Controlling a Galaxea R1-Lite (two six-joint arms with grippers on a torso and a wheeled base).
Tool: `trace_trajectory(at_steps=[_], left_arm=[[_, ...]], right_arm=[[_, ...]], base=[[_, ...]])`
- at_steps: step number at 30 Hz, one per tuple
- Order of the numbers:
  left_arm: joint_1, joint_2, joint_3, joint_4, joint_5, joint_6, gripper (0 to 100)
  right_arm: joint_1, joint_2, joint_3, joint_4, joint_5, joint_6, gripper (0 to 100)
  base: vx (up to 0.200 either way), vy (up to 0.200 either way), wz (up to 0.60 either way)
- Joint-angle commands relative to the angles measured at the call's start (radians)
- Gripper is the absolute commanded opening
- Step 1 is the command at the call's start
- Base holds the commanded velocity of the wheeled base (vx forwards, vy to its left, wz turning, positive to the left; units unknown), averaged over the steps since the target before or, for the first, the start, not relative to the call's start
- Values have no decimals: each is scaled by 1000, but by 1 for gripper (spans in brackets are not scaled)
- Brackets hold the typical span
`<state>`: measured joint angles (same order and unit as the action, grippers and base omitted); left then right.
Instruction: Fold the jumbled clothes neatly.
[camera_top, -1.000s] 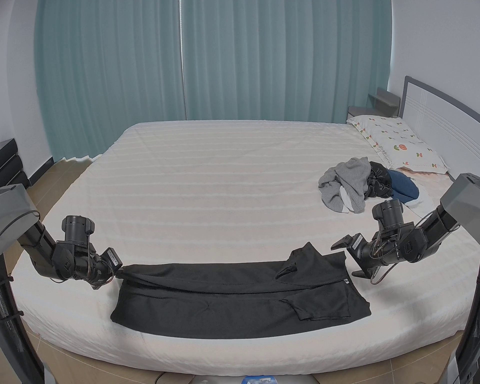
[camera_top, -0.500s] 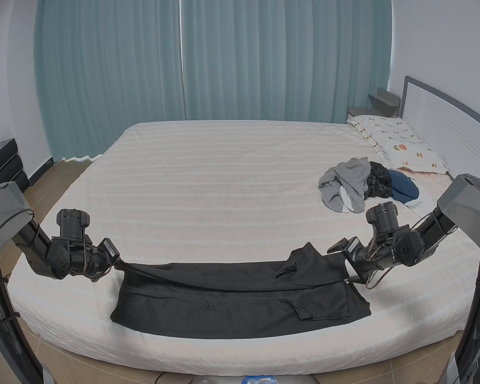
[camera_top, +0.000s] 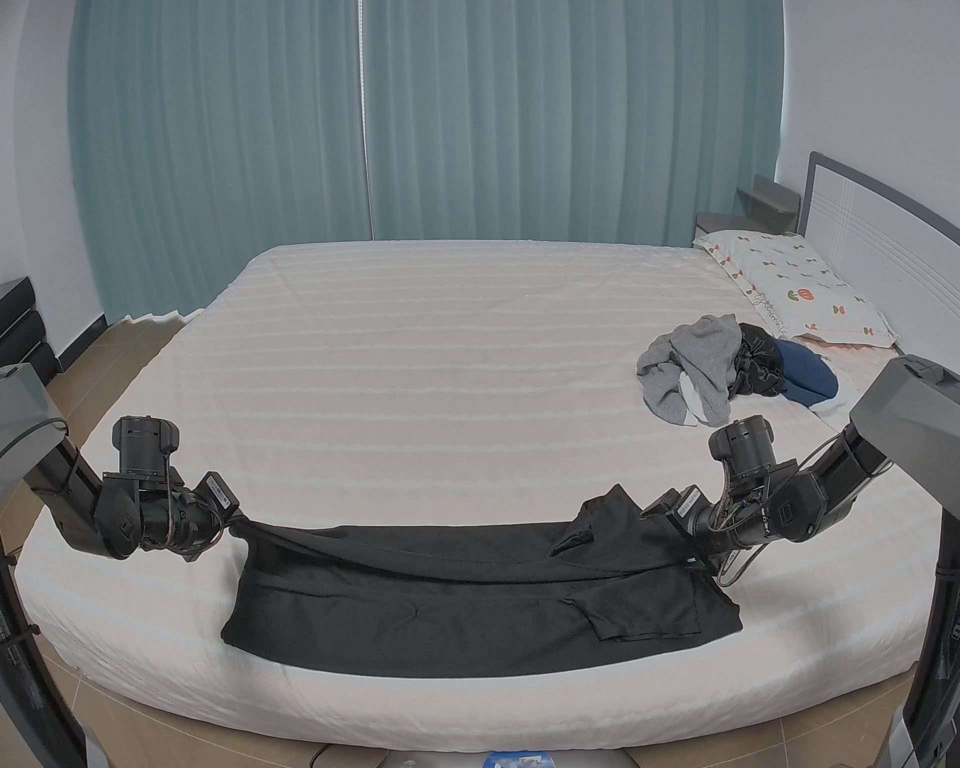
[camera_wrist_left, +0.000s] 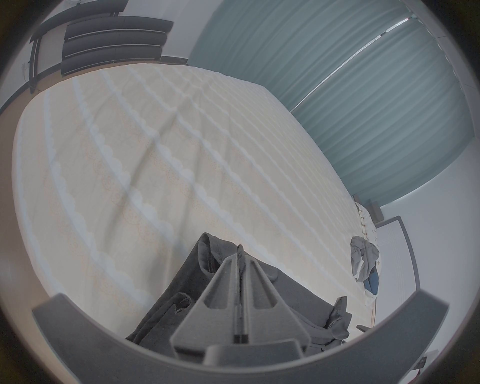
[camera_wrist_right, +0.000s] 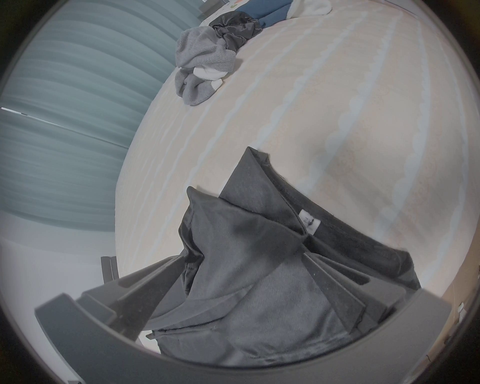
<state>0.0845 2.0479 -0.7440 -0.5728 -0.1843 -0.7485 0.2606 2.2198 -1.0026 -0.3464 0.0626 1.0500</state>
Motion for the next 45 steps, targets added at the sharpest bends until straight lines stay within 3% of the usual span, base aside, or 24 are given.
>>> trace_trajectory(at_steps=[1,6,15,20,23,34,36,45], left_arm=[[0,0,0,-1,0,0,0],[0,0,0,-1,0,1,0],[0,3,-57,2,2,0,0],[3,46,-182,1,11,-14,0],[17,78,-273,-2,11,-84,0],[20,77,-198,-19,0,-61,0],[34,67,-109,-56,-1,37,0],[32,75,77,-114,5,276,0]], right_arm=[[2,54,-37,0,-29,-1,0],[2,57,-48,0,-67,-10,0],[-14,38,-120,7,-67,-8,0],[-40,54,-271,-11,-90,30,0],[-41,69,-372,-13,-133,68,0],[-24,47,-275,-10,-129,21,0],[-21,18,-180,-13,-118,-25,0],[-1,-5,-1,-19,-87,-119,0]], base=[[0,0,0],[0,0,0],[0,0,0],[0,0,0],[0,0,0],[0,0,0],[0,0,0],[0,0,0]])
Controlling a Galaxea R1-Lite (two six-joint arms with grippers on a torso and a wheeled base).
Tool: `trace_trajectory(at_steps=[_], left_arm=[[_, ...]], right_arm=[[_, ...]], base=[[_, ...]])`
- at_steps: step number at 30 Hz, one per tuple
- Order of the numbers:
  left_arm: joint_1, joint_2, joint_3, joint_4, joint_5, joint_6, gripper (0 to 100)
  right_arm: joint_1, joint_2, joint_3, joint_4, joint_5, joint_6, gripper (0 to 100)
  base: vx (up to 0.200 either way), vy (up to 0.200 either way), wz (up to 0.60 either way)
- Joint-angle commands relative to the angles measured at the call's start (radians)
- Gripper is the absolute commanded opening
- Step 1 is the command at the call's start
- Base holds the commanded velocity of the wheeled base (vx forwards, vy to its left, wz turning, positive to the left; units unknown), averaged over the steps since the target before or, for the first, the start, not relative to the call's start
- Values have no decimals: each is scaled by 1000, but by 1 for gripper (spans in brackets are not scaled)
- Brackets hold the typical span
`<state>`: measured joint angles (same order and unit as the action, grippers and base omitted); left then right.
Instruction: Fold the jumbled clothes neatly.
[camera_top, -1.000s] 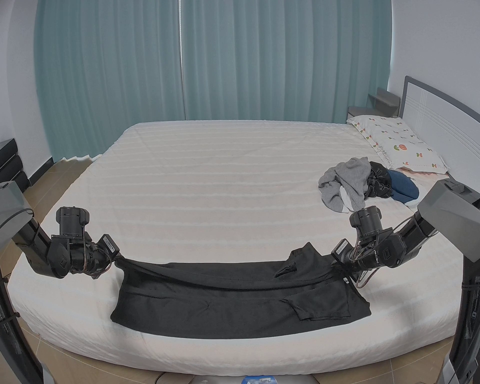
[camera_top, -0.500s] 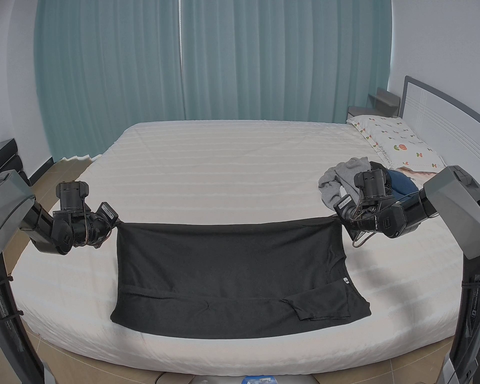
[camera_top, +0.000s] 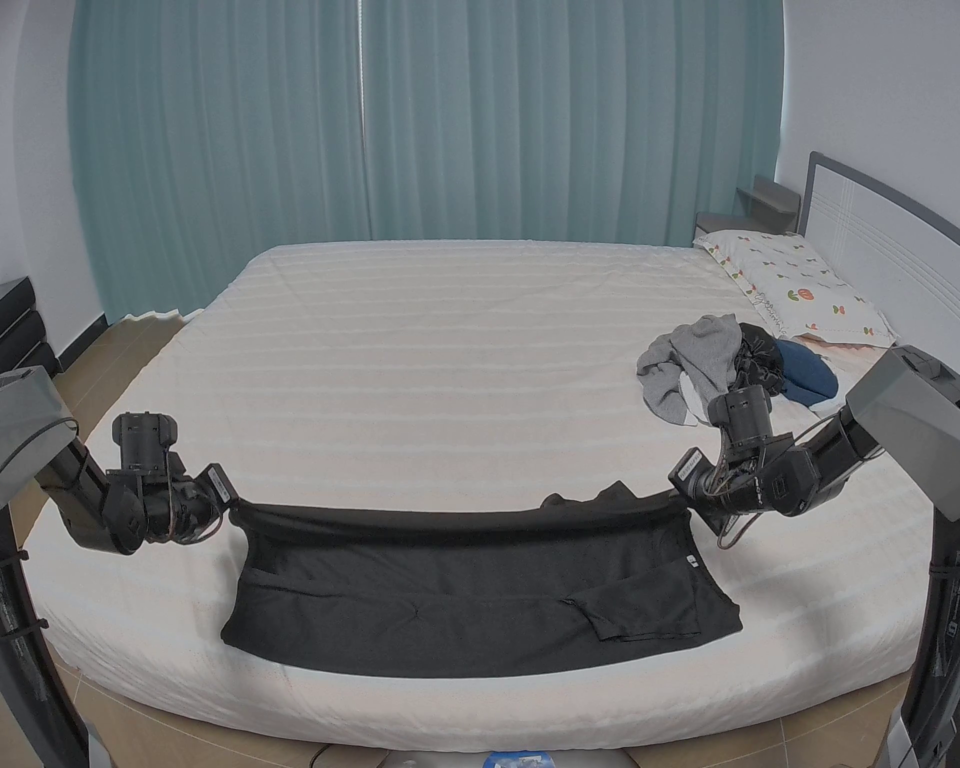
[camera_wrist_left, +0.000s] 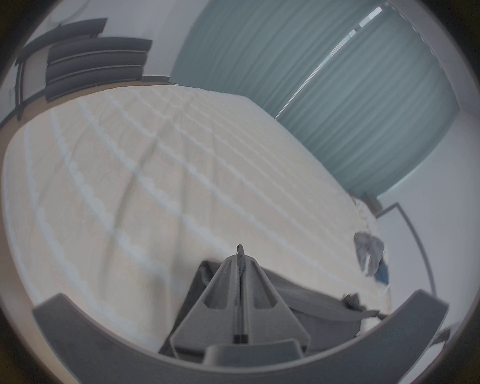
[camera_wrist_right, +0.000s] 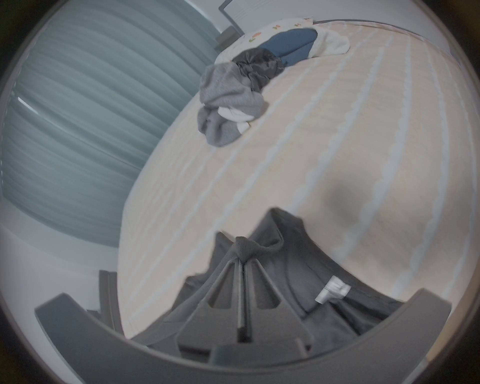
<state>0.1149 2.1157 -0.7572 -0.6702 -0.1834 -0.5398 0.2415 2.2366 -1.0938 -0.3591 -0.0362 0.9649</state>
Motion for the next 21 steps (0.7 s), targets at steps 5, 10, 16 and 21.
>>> trace_trajectory(at_steps=[5,10,16,21], left_arm=[[-3,24,121,-15,12,115,0],[-11,39,136,-9,12,119,0],[-20,30,167,-9,12,126,0],[-18,26,167,-9,12,129,100]], right_arm=[[27,5,107,-29,12,-37,0],[35,35,109,-30,12,-58,0],[36,38,111,-29,12,-66,0],[35,1,111,-29,13,-63,100]], base=[[0,0,0],[0,0,0],[0,0,0],[0,0,0]])
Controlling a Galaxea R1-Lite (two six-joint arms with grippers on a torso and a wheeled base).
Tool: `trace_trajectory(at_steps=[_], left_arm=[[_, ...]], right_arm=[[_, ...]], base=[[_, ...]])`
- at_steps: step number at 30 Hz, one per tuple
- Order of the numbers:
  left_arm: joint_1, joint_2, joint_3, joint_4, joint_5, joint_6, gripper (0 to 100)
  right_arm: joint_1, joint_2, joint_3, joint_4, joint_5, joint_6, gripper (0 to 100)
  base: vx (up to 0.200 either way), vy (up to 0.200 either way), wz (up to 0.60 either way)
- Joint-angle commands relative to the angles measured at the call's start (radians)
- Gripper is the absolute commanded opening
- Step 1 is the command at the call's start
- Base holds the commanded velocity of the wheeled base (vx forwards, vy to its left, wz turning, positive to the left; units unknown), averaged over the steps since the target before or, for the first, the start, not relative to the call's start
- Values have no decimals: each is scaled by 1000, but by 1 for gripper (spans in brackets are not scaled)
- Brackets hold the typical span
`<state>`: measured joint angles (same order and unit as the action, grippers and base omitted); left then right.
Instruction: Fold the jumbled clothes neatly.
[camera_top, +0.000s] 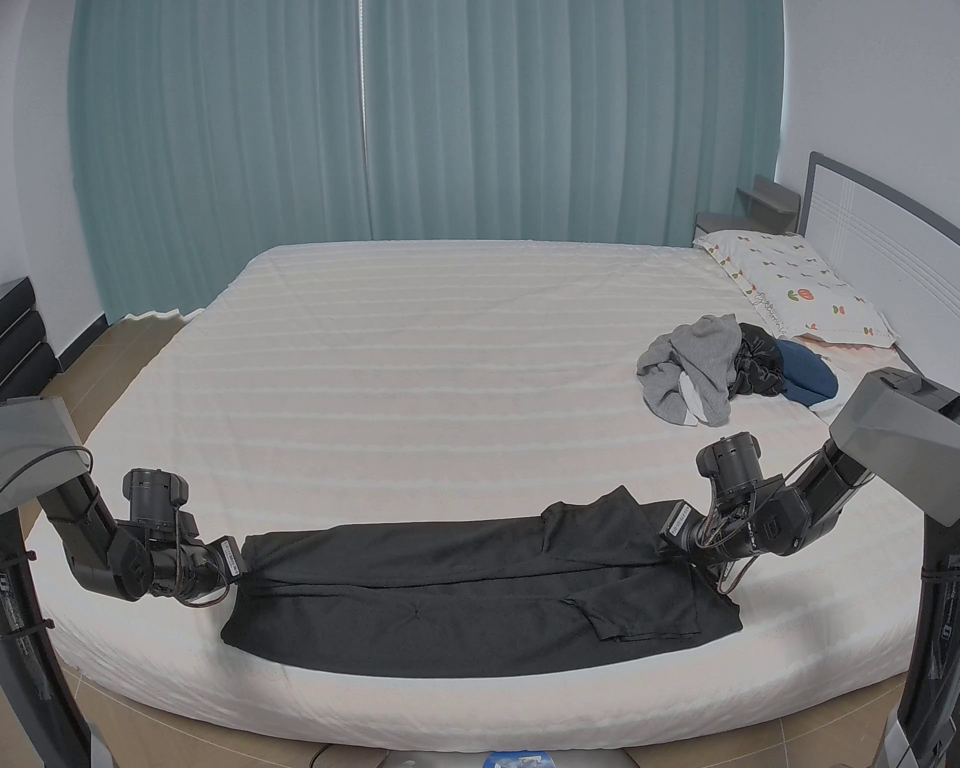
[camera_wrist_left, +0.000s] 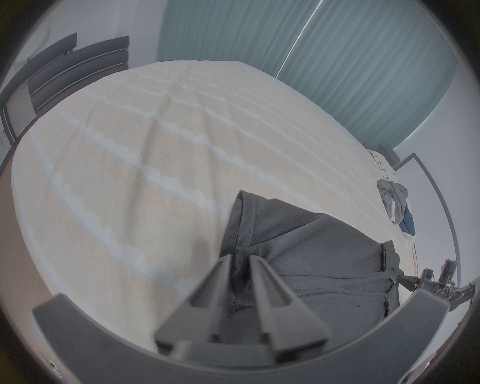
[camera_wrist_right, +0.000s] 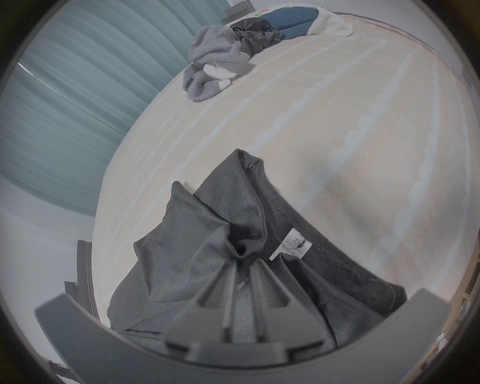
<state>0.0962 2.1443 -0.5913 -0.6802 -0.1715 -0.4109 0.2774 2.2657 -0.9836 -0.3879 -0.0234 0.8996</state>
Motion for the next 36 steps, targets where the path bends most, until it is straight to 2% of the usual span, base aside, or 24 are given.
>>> trace_trajectory(at_steps=[1,7,13,14,19,25,26,33,36], left_arm=[[0,-6,1,1,1,-2,100],[16,-57,-15,1,-5,-22,100],[16,-30,-120,7,-14,-131,100],[11,11,-157,16,-14,-146,100],[-7,125,-251,34,-13,-151,100],[-13,164,-269,33,-16,-152,100],[-18,177,-274,28,-16,-154,0],[-23,189,-323,16,1,-267,0],[-18,187,-325,16,3,-278,0]], right_arm=[[-4,-32,-1,0,0,4,100],[-40,-100,-18,3,51,12,100],[-81,-97,-35,-2,112,19,100],[-87,-86,-38,-5,132,42,100],[-106,-58,-53,-19,204,110,100],[-130,-26,-70,-42,221,113,100],[-133,-20,-79,-48,234,117,100],[-144,15,-95,-71,244,136,100],[-142,20,-96,-78,244,136,100]], base=[[0,0,0],[0,0,0],[0,0,0],[0,0,0],[0,0,0],[0,0,0],[0,0,0],[0,0,0],[0,0,0]])
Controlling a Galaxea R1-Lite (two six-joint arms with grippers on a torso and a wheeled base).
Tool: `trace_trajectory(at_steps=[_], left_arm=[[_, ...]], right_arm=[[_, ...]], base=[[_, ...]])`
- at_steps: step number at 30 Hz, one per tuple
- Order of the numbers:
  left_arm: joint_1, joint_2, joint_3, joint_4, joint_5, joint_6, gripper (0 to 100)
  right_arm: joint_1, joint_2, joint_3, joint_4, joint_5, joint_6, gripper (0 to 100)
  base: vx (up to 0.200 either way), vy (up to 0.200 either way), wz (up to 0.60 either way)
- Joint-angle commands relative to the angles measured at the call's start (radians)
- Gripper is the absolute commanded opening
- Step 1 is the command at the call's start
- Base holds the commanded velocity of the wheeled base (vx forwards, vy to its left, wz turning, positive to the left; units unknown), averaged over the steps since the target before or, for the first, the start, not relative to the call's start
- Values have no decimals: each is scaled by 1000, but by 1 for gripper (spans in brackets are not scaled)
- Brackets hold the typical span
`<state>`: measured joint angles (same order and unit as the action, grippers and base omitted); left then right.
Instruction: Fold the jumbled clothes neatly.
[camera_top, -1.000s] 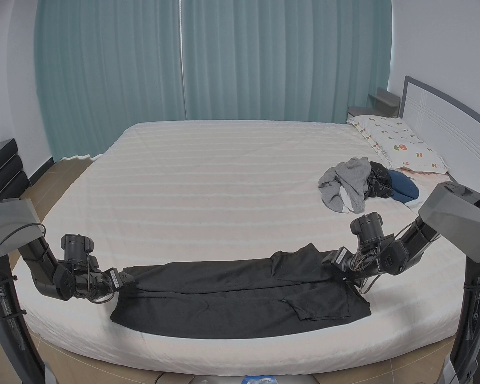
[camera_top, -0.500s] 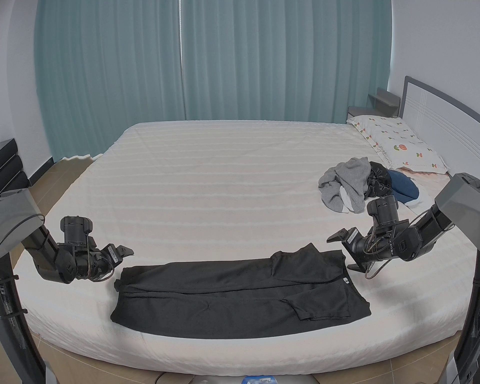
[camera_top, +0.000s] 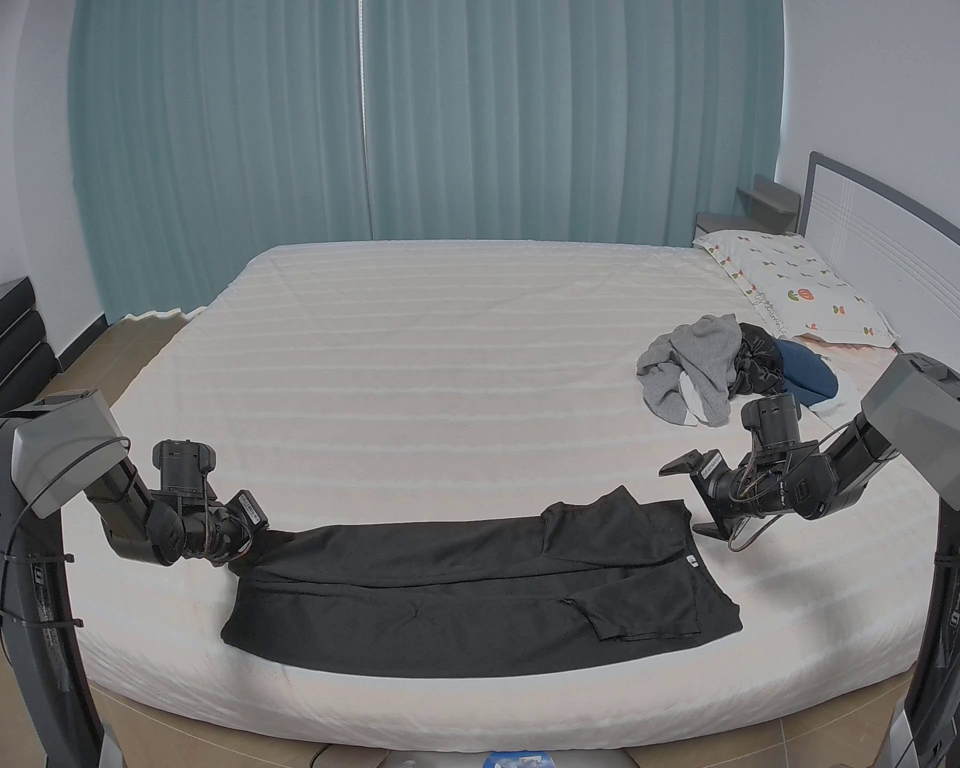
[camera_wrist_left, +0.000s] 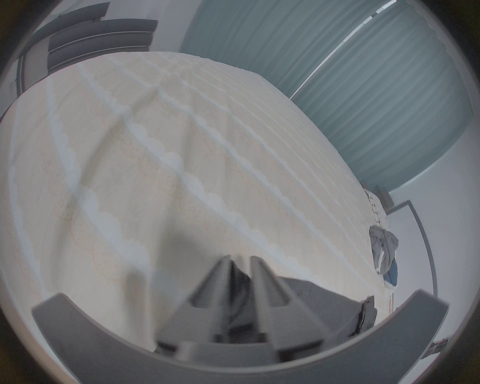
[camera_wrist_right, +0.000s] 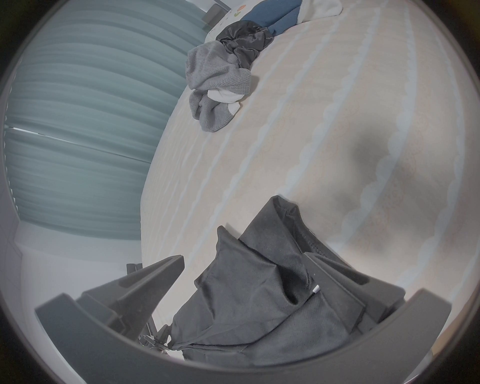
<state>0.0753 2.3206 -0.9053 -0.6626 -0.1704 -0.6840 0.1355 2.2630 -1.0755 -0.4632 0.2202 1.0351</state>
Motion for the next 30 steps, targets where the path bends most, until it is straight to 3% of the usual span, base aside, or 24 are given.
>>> trace_trajectory(at_steps=[1,6,30], left_arm=[[14,3,-10,-2,3,-28,0],[37,0,-20,-22,17,-80,0],[46,34,-14,-29,68,-78,0]], right_arm=[[4,30,-11,-14,-1,-1,100],[-1,50,-20,-31,-1,-1,100],[-8,125,-64,-95,-9,-13,100]], base=[[0,0,0],[0,0,0],[0,0,0]])
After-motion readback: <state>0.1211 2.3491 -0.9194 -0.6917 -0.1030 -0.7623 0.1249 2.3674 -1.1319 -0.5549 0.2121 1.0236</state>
